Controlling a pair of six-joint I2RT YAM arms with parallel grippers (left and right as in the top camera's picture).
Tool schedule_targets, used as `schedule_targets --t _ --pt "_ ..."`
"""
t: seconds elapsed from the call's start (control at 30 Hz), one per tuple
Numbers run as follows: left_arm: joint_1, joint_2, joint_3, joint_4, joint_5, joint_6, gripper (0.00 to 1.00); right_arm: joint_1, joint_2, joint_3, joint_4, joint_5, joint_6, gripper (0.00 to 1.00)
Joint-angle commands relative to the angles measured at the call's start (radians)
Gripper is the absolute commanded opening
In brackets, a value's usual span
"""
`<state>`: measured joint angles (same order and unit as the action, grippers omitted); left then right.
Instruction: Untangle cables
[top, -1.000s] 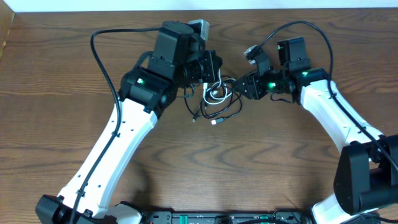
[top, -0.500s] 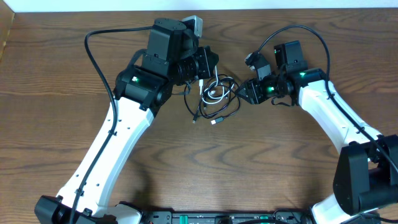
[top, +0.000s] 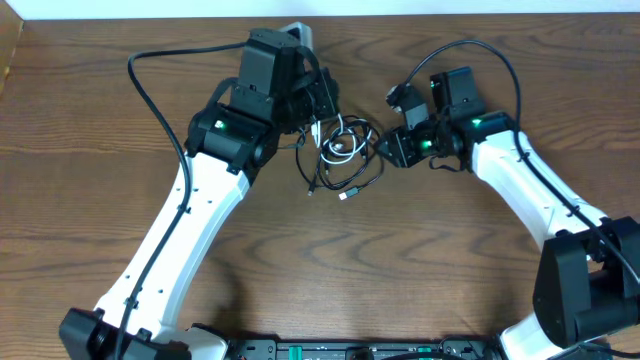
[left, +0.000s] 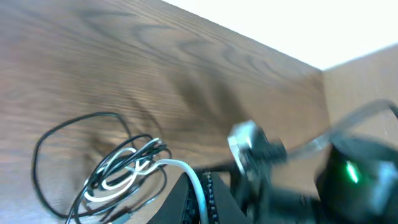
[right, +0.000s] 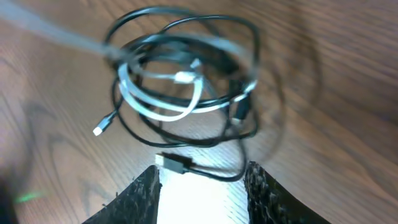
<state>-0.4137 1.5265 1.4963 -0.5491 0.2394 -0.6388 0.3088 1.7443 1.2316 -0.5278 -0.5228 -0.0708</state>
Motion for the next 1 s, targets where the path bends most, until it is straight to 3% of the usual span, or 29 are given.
schedule_targets --t 0.0,0.3,0.5,0.67,0.97 --pt "0.006 0.010 0.006 0.016 -0.154 -0.174 0.07 0.067 0.009 0.000 0.016 -0.010 -0.017 0.40" --pt "0.006 0.007 0.007 0.151 -0.173 -0.423 0.07 0.203 0.052 -0.002 0.154 0.022 0.000 0.37" --pt "0.006 -0.011 0.007 0.163 -0.172 -0.536 0.07 0.240 0.135 -0.002 0.238 0.016 0.006 0.34" --pt "0.006 -0.023 0.007 0.162 -0.172 -0.545 0.07 0.246 0.168 -0.002 0.315 0.024 0.051 0.29" --pt "0.005 -0.024 0.007 0.163 -0.169 -0.546 0.07 0.256 0.244 -0.002 0.450 0.054 0.143 0.35"
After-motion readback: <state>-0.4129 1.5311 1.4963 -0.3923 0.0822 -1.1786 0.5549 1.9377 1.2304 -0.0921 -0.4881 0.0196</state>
